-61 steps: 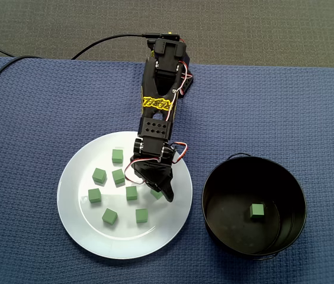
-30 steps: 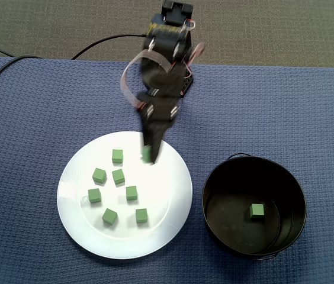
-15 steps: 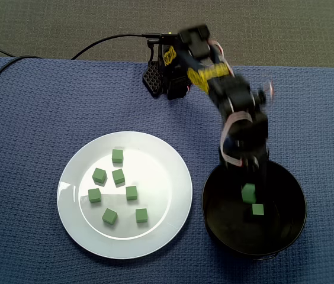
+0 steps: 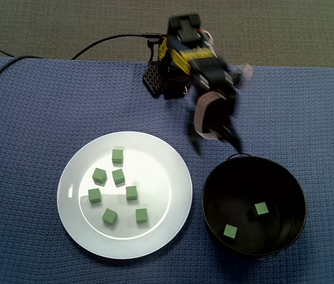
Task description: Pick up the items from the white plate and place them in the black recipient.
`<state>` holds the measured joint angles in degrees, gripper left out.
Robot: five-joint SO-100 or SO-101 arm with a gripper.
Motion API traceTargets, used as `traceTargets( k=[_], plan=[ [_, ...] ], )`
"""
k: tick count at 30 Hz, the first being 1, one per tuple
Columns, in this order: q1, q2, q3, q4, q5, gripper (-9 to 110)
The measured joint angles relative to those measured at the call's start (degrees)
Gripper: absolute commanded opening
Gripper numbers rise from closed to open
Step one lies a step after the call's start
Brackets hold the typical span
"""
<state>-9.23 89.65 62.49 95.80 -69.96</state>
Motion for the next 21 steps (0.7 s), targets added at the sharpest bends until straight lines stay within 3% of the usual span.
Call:
traceTargets(
  k=[4, 8, 14, 21],
  plan=[
    [16.0, 3.3, 2.7, 4.7, -21.8, 37],
    [31.1, 3.3, 7.9, 3.4, -37.1, 37],
    [42.0, -1.1, 15.2, -1.8, -45.8, 39],
    [45.4, -7.8, 22.5, -15.8, -46.4, 39]
  ],
)
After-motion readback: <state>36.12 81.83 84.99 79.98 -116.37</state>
